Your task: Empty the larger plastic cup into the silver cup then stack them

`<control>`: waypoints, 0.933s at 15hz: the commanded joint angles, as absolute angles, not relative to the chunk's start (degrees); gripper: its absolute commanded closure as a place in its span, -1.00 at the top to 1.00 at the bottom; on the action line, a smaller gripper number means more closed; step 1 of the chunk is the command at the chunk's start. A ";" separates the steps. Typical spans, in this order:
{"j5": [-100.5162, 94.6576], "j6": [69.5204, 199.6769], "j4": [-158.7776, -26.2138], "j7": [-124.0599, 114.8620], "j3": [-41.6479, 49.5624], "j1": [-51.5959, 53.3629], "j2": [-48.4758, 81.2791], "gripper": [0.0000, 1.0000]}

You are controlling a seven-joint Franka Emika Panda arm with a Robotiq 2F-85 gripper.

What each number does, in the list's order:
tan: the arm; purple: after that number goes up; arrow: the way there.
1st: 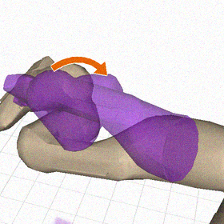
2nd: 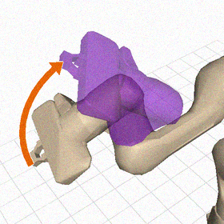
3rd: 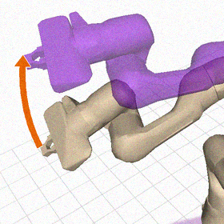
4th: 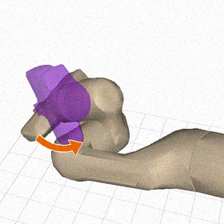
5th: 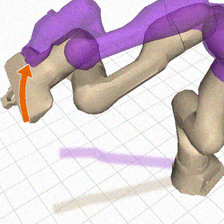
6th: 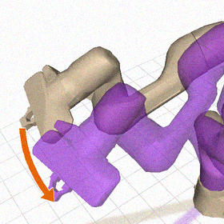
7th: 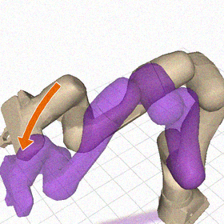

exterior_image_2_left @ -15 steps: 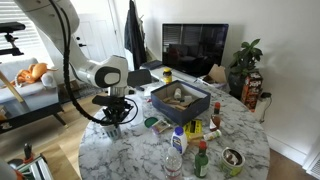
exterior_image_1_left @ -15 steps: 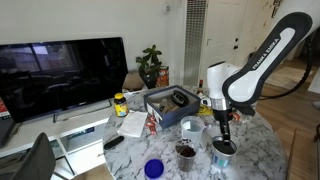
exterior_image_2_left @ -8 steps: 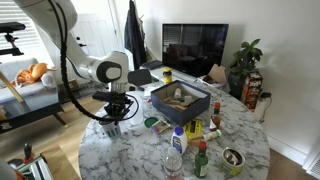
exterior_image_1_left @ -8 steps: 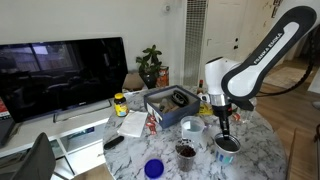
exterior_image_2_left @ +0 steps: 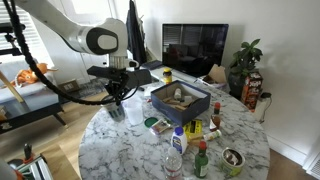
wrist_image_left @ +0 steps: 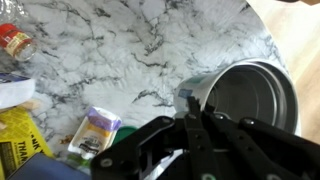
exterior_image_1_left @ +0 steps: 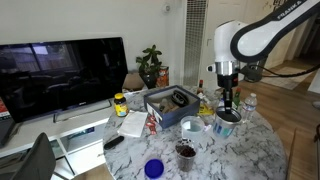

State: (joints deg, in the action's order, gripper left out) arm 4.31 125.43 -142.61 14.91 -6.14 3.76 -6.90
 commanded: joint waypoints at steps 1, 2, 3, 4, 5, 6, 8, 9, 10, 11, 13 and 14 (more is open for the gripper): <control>8.49 119.96 -140.40 11.64 -3.82 4.02 -12.29 -0.98; 9.68 118.68 -138.68 10.59 -3.45 4.19 -11.88 -0.98; 11.04 117.17 -136.56 9.57 -3.30 4.45 -10.46 -0.98; 11.49 116.41 -134.85 8.10 -3.50 4.53 -9.18 -0.98; 11.72 116.14 -133.20 5.90 -3.95 4.57 -7.40 -0.98; 12.28 116.63 -131.79 4.33 -4.38 4.81 -5.52 -0.98; 10.93 119.37 -129.61 -2.37 -5.40 4.67 -1.80 -0.98; 11.20 119.11 -128.26 -3.84 -5.52 4.84 0.06 -0.98; 10.70 119.83 -127.16 -6.32 -5.76 4.94 1.93 -0.98; 10.41 120.51 -126.14 -8.30 -5.88 5.11 3.72 -0.98; 9.55 122.36 -124.66 -11.44 -5.91 5.47 6.91 -0.98; 9.53 123.14 -124.08 -12.69 -5.78 5.60 8.41 -0.98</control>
State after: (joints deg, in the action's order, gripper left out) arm 10.70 121.01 -127.04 -7.67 -5.83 4.92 3.20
